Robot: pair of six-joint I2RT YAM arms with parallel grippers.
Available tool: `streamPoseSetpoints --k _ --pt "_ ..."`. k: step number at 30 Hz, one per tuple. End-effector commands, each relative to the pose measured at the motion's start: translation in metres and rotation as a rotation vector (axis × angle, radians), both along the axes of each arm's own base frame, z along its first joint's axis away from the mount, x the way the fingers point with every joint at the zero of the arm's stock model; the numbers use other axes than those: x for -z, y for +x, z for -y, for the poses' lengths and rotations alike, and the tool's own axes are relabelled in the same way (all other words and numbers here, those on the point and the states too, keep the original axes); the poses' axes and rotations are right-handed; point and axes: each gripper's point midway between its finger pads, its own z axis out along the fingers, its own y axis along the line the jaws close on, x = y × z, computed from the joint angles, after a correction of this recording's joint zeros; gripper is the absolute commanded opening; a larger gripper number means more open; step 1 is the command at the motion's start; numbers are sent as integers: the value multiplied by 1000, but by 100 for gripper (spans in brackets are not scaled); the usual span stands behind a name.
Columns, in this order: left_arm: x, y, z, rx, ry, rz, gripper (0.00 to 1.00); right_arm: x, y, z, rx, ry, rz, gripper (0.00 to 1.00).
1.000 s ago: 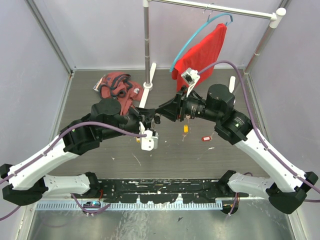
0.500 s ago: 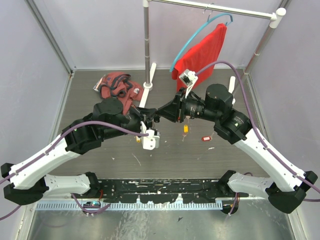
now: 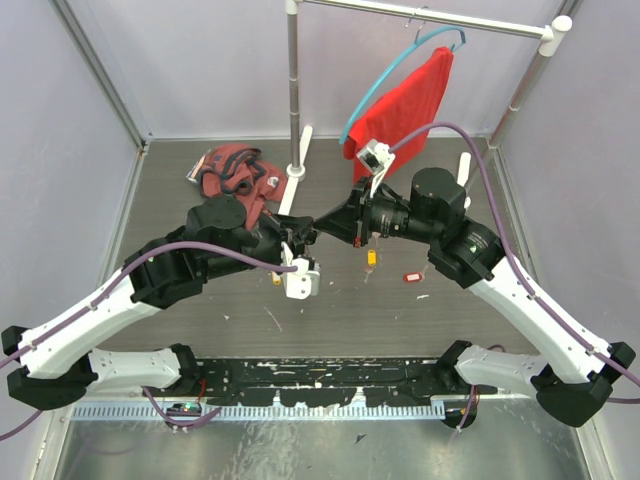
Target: Put the keys on the keyring
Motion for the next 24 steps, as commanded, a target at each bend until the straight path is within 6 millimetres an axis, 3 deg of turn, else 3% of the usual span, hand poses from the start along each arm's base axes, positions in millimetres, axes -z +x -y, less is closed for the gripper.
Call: streamPoseSetpoints --k 1,2,5,7,11,19,24 --pt "-21 -3 3 14 -73 24 0 -39 -4 3 -6 76 103 1" --pt "-22 -3 3 14 -80 24 5 -40 -5 3 -8 76 115 1" --pt "-24 -4 3 13 -108 19 32 -47 -7 6 -14 83 172 1" --pt "-23 -5 2 12 -125 9 40 -53 -9 9 -12 88 209 1" --pt "-31 -11 -3 15 -183 -12 47 -60 -4 18 46 92 254 1" --pt "-40 -22 -15 -13 -363 -120 51 -73 2 29 122 126 294 1" --pt "-37 -15 -26 -109 -509 -215 54 -61 11 31 171 104 254 1"
